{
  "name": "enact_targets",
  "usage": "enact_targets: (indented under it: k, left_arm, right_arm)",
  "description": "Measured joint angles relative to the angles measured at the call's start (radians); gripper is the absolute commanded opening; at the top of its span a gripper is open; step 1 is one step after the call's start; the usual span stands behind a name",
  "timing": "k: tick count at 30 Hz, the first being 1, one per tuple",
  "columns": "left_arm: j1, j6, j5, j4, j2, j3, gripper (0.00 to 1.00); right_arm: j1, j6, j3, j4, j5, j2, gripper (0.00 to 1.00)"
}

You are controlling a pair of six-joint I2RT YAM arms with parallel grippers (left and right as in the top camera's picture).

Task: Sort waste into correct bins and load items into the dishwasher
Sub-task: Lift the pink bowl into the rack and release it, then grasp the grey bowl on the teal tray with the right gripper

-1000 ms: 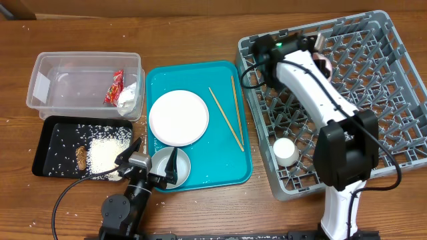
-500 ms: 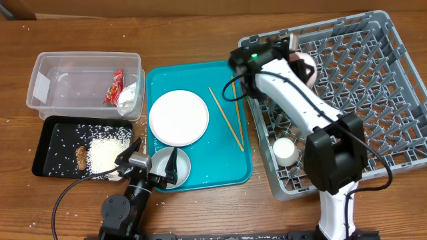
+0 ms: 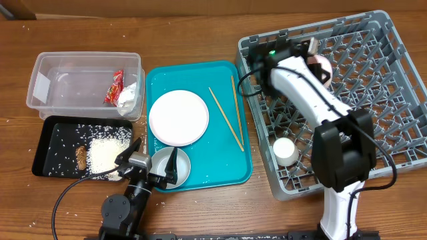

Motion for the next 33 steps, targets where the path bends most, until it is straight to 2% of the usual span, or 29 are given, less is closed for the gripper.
enact_targets:
  k: [4,6,10,12,14,20,25,33]
  left_arm:
    - [0.000,0.000,0.000,0.000,0.000,0.000,1.00]
    - [0.000,0.000,0.000,0.000,0.000,0.000,1.00]
    - [0.000,0.000,-0.001,0.000,0.000,0.000,1.00]
    - [0.000,0.000,-0.001,0.000,0.000,0.000,1.00]
    - [0.000,0.000,0.000,0.000,0.000,0.000,1.00]
    - [0.000,0.000,-0.001,0.000,0.000,0.000,1.00]
    - [0.000,0.000,0.000,0.000,0.000,0.000,1.00]
    - [0.000,0.000,0.000,0.000,0.000,0.000,1.00]
  right_arm:
    - [0.078,-0.001,-0.035,-0.021,0.018,-0.002,0.07]
    - [0.100,-0.002,-0.041,-0.044,0.031,-0.002,0.22]
    - [0.130,0.027,-0.032,-0.107,-0.023,0.003,0.34]
    - [0.151,0.071,-0.010,-0.161,-0.055,0.005,0.47]
    - [0.173,0.096,0.029,-0.185,-0.090,0.005,0.53]
    - [0.237,0.096,0.164,-0.131,-0.340,-0.002,0.54]
    - [0.247,-0.053,0.191,0.027,-0.701,-0.021,0.54]
    - [0.256,-0.266,0.190,0.164,-1.316,-0.023,0.54]
